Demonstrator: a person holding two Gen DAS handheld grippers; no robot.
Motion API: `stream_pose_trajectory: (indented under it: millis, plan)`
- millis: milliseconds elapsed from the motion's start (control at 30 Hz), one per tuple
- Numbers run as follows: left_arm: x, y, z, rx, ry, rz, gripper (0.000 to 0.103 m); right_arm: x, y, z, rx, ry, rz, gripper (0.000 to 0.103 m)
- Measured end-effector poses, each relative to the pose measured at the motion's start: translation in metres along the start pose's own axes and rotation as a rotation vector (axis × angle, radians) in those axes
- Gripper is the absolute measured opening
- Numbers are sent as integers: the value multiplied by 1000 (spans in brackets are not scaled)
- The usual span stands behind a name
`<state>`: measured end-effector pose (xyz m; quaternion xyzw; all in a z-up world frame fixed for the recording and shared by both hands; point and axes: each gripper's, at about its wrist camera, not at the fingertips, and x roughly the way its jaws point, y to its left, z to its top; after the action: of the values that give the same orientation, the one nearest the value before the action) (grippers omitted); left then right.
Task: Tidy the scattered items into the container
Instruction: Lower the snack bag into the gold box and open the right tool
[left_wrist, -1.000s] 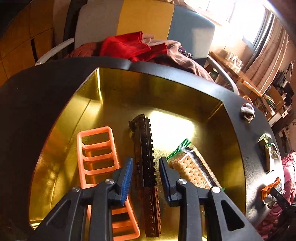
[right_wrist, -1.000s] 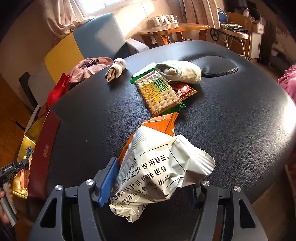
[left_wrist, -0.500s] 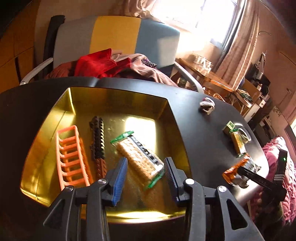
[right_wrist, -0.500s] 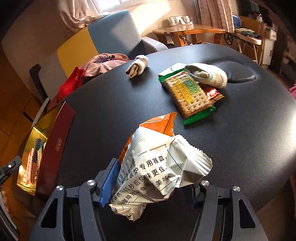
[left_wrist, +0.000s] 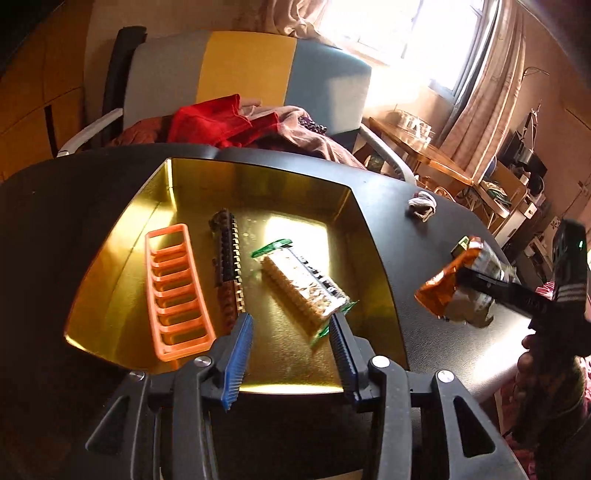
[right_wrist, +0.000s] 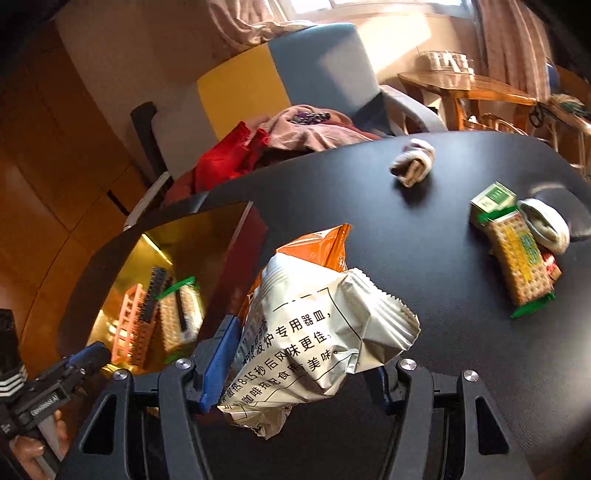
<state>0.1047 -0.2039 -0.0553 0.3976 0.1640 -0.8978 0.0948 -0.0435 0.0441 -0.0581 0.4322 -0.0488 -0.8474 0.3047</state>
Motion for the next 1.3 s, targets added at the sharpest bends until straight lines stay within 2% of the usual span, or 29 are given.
stream_pose_trajectory:
  millis: [233, 367, 533, 733, 1067, 1300]
  plan:
    - [-16, 18, -6, -23, -31, 52, 48, 25, 91, 22, -184, 16, 129, 62]
    - [-19, 29, -10, -42, -35, 76, 49, 58, 133, 22, -263, 67, 156, 62]
    - [-20, 39, -15, -61, -30, 96, 50, 100, 160, 21, -316, 143, 153, 62]
    - [-19, 45, -16, -78, -29, 100, 52, 127, 166, 18, -336, 202, 161, 65]
    - [-23, 46, -15, -106, -42, 112, 55, 114, 155, 18, -301, 161, 186, 103]
    - [-27, 35, -12, -80, -45, 110, 55, 80, 145, 16, -328, 81, 145, 103]
